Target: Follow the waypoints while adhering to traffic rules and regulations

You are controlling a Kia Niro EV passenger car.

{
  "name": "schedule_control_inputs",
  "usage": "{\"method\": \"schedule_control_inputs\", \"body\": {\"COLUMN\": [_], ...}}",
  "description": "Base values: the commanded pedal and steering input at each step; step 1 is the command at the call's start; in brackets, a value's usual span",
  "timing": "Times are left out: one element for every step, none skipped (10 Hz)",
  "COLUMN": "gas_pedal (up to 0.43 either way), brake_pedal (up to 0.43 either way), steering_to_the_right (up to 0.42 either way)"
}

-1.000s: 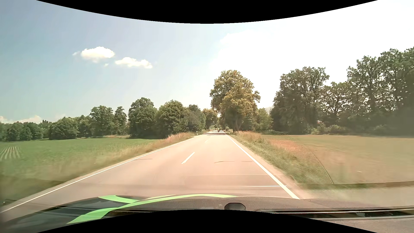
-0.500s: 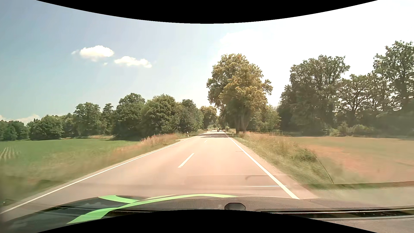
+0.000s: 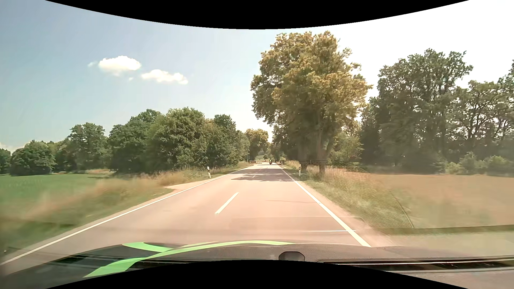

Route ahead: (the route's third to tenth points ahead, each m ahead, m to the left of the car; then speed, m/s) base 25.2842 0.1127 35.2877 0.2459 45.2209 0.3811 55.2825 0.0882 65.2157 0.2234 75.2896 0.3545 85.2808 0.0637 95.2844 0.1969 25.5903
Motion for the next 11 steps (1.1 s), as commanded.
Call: {"method": "schedule_control_inputs", "body": {"gas_pedal": [0.358, 0.358, 0.358, 0.370, 0.370, 0.378, 0.378, 0.378, 0.331, 0.268, 0.260], "brake_pedal": [0.000, 0.000, 0.000, 0.000, 0.000, 0.000, 0.000, 0.000, 0.000, 0.000, 0.000], "steering_to_the_right": [0.000, -0.001, -0.001, -0.001, -0.001, -0.001, -0.001, -0.002, -0.002, -0.003, -0.003]}}
